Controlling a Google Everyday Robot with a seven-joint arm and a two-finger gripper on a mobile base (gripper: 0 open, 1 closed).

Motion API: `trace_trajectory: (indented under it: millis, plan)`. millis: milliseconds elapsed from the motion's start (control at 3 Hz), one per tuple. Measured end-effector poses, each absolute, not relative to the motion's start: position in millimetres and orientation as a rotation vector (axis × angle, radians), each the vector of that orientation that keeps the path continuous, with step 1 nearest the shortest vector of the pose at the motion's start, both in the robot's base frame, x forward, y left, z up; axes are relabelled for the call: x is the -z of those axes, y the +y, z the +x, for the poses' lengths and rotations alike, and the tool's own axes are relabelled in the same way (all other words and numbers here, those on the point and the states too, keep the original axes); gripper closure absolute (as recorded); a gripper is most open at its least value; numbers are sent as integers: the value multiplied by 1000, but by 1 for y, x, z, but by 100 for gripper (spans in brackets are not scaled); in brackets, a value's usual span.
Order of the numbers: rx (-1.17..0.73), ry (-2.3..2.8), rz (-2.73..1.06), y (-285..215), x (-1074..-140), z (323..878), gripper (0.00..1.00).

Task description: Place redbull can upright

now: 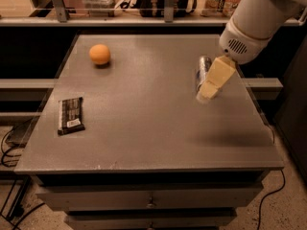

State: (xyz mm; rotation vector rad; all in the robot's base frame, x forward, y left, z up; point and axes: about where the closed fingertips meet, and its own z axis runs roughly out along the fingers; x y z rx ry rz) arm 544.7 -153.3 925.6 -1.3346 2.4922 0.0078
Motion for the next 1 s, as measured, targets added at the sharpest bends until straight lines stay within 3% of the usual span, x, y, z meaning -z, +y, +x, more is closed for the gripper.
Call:
trace_trajectory:
  millis: [333,1000]
  plan:
    - [-7,2491,-1336,-153,-926,545,0]
    - [-152,2542,-1001,-166,-915,595,0]
